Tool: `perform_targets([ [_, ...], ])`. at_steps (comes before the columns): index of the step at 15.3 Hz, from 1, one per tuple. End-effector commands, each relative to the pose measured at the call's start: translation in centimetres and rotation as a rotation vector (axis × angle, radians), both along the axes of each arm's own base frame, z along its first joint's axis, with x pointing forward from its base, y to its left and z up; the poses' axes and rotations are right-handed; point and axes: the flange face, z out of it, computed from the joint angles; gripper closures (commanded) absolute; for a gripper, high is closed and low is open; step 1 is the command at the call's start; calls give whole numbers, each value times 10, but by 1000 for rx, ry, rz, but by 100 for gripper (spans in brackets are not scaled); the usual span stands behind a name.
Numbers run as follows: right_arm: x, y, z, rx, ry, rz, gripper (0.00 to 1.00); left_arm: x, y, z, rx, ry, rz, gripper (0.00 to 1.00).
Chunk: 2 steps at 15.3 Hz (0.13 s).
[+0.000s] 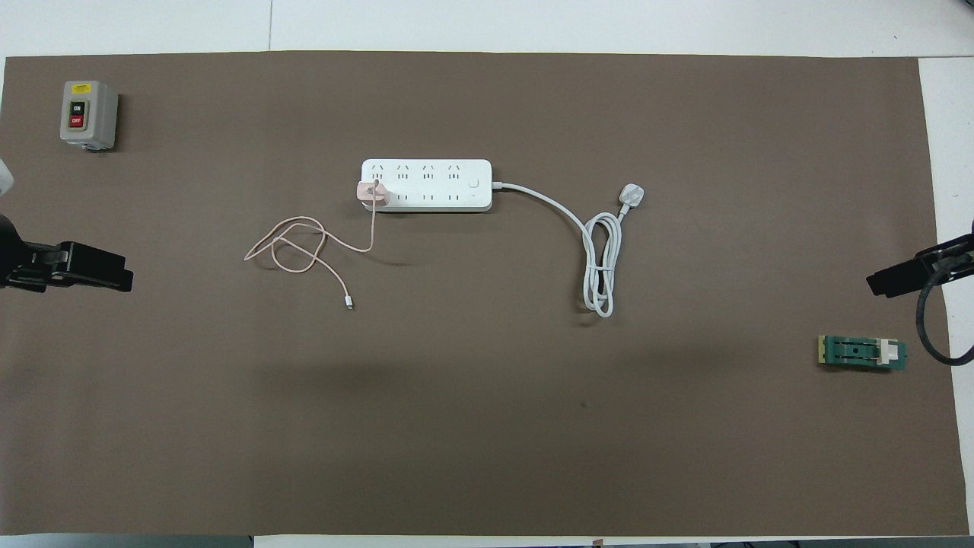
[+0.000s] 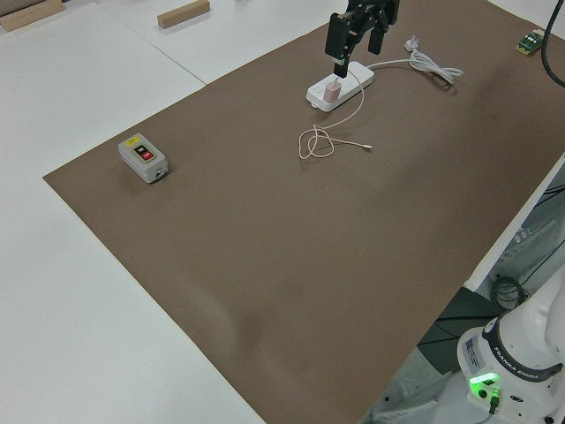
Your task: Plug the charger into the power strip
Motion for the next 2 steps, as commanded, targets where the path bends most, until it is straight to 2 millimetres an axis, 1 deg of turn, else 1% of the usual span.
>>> perform_targets([
  [1,-4,0,1,-13,9,12,0,-6,3,1,-11,-2,-11,0],
  [2,-4,1,1,-13,9,14,0,-6,3,2,-11,-4,-11,0],
])
